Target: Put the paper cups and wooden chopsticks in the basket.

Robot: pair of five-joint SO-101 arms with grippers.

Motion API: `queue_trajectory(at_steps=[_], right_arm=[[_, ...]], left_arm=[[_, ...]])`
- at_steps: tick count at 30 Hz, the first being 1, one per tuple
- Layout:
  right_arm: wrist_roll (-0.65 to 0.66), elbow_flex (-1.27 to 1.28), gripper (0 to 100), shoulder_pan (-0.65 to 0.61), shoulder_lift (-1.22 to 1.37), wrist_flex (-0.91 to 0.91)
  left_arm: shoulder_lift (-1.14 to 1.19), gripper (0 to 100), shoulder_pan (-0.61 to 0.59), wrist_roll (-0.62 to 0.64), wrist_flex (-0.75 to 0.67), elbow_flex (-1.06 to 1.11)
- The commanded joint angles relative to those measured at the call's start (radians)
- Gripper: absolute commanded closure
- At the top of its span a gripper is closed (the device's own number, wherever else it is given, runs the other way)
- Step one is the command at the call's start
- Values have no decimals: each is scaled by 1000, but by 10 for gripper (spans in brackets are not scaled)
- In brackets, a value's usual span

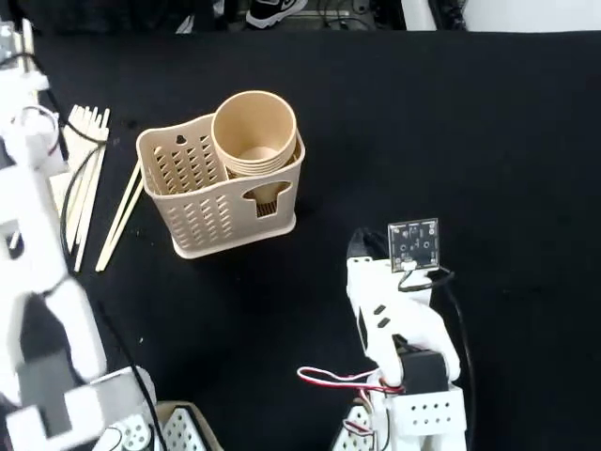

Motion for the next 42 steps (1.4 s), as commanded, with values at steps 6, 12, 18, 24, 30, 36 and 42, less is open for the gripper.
queue_trajectory(at_steps=[6, 12, 18, 24, 30, 36, 42], right_arm=[[9, -4, 979, -12, -70, 3], [9, -4, 979, -12, -70, 3], [9, -4, 979, -12, -70, 3], [9, -4, 979, -12, -70, 3], [9, -4, 979, -12, -70, 3], [9, -4, 979, -12, -70, 3], [9, -4, 979, -12, -70, 3]], left_arm=[[-549, 973, 156, 23, -410, 387], [-661, 973, 271, 29, -489, 282], [-667, 973, 306, 203, -450, 139], [-663, 973, 306, 354, -454, 119], [-661, 973, 360, 410, -454, 213], [-660, 973, 458, 341, -463, 349], [-661, 971, 461, 341, -646, 584]])
